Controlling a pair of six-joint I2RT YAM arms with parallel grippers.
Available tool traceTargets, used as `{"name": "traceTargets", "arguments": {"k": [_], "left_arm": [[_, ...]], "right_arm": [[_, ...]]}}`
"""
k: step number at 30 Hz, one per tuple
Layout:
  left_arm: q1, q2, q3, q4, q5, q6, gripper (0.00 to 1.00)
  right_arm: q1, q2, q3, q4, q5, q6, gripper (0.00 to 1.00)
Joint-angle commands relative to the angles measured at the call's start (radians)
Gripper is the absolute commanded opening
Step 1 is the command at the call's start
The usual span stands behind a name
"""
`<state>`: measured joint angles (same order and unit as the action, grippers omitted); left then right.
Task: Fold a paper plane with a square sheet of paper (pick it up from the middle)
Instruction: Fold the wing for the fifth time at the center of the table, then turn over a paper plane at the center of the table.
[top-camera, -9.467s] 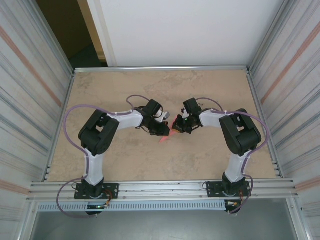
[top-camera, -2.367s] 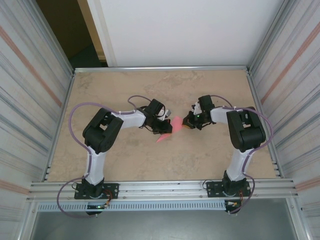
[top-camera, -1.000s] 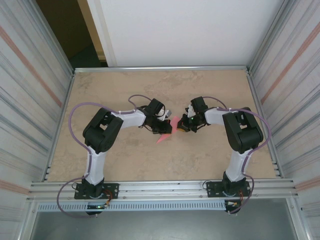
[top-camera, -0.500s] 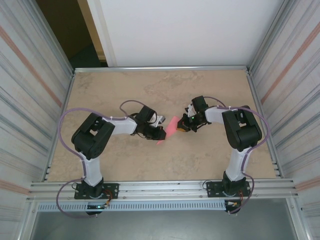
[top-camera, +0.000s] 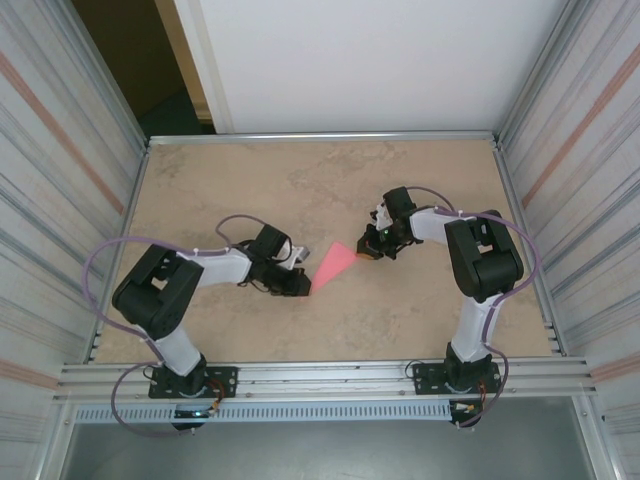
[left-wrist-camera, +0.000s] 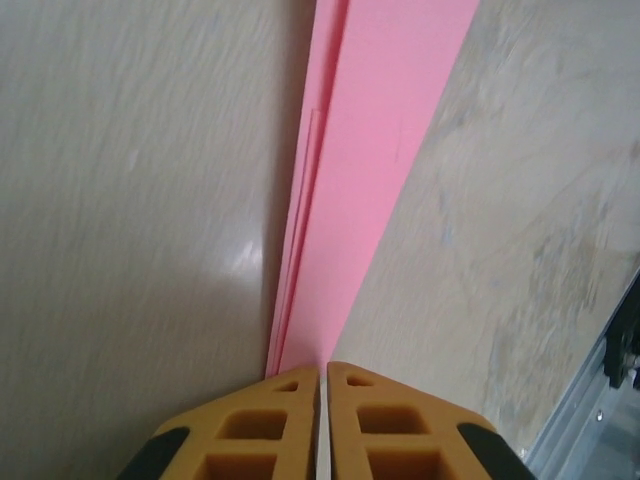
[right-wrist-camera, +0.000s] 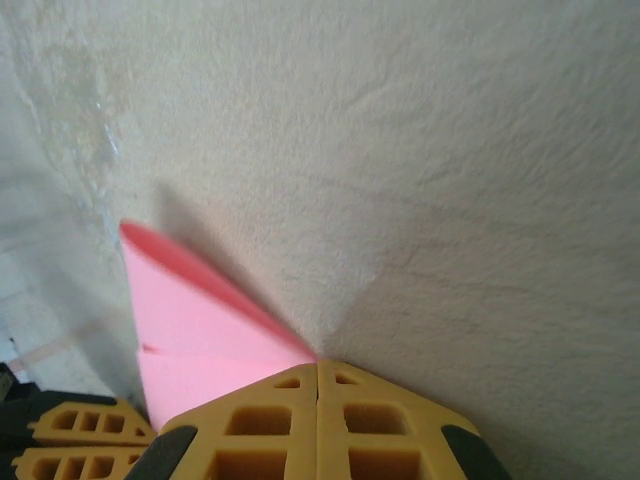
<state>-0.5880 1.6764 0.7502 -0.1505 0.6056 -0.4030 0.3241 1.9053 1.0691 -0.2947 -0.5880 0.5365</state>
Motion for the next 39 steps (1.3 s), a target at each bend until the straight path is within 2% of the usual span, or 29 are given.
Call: {"name": "traceTargets", "arguments": {"k": [1, 6, 9, 13, 15, 18, 22, 27, 31, 39], "left_arm": [[0.016, -0.080, -0.008, -0.149, -0.029, 0.023, 0.14], [0.057, -0.223, 0.052, -0.188, -0.038, 0.014, 0.28], [0.086, -0.293, 0.070, -0.205, -0.066, 0.010, 0.34], [0.165, -0.383, 0.057, -0.220, -0.108, -0.034, 0.53], [0.208, -0.425, 0.046, -0.223, -0.121, -0.056, 0.63], [0.264, -0.486, 0.038, -0.246, -0.164, -0.060, 0.76], [0.333, -0.542, 0.037, -0.284, -0.210, -0.036, 0.89], [0.389, -0.583, 0.020, -0.301, -0.253, -0.043, 0.94], [0.395, -0.588, 0.009, -0.316, -0.273, -0.045, 0.99], [0.395, -0.612, -0.007, -0.307, -0.259, -0.037, 0.99]], "right_arm": [[0.008, -0.019, 0.045, -0.044, 0.037, -0.047, 0.06], [0.039, -0.098, 0.064, -0.047, 0.065, -0.008, 0.11], [0.058, -0.168, 0.060, -0.067, 0.153, 0.040, 0.18], [0.080, -0.276, 0.045, -0.148, 0.352, 0.123, 0.33], [0.100, -0.315, 0.043, -0.190, 0.409, 0.171, 0.42], [0.174, -0.335, 0.055, -0.248, 0.471, 0.265, 0.55], [0.313, -0.287, 0.117, -0.334, 0.557, 0.421, 0.64], [0.448, -0.168, 0.237, -0.427, 0.658, 0.589, 0.67], [0.534, -0.062, 0.335, -0.523, 0.703, 0.707, 0.68], [0.565, 0.041, 0.408, -0.543, 0.713, 0.774, 0.70]]}}
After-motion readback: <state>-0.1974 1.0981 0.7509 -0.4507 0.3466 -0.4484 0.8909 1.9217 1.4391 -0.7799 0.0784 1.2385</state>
